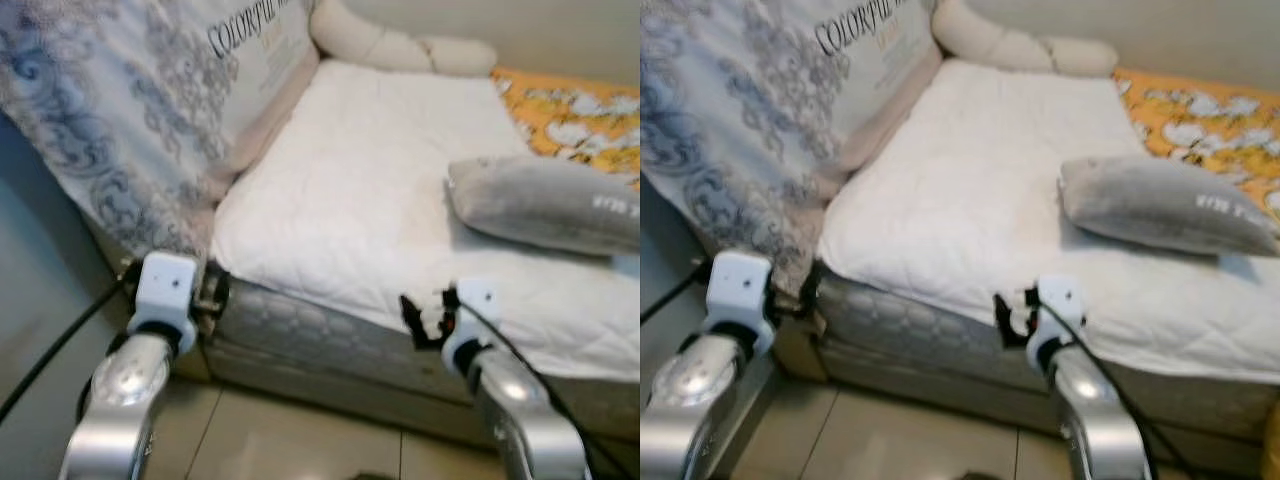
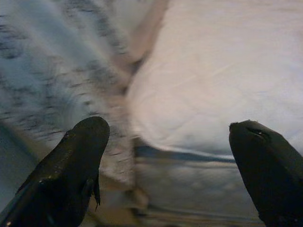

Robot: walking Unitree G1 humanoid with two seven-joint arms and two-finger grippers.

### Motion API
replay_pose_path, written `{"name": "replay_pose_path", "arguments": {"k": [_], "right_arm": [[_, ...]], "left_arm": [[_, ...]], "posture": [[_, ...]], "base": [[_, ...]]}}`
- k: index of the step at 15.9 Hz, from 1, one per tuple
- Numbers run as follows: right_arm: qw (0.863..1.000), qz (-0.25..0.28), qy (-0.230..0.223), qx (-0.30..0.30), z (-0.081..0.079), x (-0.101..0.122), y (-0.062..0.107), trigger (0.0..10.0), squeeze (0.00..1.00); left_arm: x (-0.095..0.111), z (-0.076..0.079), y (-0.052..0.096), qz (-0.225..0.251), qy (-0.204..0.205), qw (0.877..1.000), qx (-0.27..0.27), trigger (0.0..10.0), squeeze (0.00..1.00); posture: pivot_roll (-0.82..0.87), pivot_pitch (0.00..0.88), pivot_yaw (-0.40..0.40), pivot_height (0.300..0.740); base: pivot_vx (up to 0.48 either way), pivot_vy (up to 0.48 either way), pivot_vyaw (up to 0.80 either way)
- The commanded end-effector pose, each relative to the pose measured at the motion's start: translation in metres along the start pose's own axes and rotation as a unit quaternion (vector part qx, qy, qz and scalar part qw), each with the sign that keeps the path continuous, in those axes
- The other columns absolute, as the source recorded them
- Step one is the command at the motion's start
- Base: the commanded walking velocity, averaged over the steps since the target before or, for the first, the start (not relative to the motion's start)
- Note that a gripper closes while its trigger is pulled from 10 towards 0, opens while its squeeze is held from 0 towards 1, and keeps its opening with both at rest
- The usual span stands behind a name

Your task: Clean up the room

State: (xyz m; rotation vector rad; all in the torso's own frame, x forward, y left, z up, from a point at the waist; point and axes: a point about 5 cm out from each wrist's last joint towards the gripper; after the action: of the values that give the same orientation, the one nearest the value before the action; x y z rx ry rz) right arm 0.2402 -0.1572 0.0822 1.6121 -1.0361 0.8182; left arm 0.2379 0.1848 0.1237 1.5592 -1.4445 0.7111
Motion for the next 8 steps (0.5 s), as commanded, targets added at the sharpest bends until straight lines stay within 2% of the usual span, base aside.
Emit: {"name": "replay_pose_path", "arguments": {"k": [1,8], "right_arm": [[1.0,0.001,-0.004,-0.005,0.002,-0.0002,0.0003,10.0,0.0],[1.0,-0.002,-0.006,-0.011,0.0023,-0.0011,-0.0003,10.0,0.0]], "left_arm": [[0.0,-0.0015,-0.0009,-0.003,-0.004,1.0,0.003,10.0,0.0],[-0.0018,0.0002,-0.0005,-0.006,-0.009,1.0,-0.005,10.0,0.0]], "posture": [[-0.07,0.0,-0.035,0.74],[-0.07,0.0,-0.03,0.74]], "base": [[0.0,-0.368,0.0],[0.0,-0.365,0.0]]}}
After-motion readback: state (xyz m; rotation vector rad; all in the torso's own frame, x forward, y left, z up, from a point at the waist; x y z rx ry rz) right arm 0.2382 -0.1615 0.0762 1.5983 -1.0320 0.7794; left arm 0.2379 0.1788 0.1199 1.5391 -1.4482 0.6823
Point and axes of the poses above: a point about 5 cm out from each wrist's last joint towards the gripper, its own y axis pointing back from the gripper into the wrist, its own x axis along the axis of the wrist's last joint, z = x × y, and after that the axes turned 15 degrees about -y, right-handed
